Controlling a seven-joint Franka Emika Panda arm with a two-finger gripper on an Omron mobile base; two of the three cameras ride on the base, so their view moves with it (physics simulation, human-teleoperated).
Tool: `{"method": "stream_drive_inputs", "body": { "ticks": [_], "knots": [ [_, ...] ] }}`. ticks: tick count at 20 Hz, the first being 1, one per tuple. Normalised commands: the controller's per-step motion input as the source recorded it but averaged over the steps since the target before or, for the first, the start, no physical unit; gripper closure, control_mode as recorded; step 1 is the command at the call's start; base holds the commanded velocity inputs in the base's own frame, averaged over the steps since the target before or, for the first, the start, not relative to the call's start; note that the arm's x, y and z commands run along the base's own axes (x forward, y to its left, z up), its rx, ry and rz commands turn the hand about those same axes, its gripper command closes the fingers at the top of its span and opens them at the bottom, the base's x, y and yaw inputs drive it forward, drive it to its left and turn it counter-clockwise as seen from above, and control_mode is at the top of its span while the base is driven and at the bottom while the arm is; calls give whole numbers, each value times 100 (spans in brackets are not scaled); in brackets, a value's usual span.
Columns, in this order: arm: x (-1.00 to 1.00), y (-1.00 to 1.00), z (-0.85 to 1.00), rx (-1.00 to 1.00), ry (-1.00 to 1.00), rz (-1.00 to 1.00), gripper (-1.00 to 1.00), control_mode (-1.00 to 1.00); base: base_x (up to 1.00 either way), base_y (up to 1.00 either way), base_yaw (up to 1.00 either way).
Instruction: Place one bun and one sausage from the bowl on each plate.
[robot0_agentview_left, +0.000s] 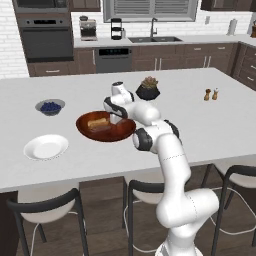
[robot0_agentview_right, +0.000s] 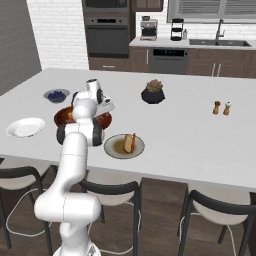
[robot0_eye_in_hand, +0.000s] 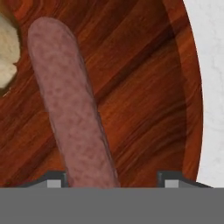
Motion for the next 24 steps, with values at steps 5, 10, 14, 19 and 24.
{"method": "stream_drive_inputs", "body": {
  "ticks": [5, 10, 14, 19, 24],
  "knots": [
    [0, 0, 0, 0, 0, 0, 100, -100, 0, 0, 0],
    [-26, -12, 2, 0, -5, 0, 100, -100, 0, 0, 0],
    [-100, -74, -2, 0, -23, -1, 100, -100, 0, 0, 0],
    [-100, -72, -26, 0, -33, 0, 100, -100, 0, 0, 0],
    [-100, -36, -3, 8, -30, -11, 100, -100, 0, 0, 0]
  ]
}}
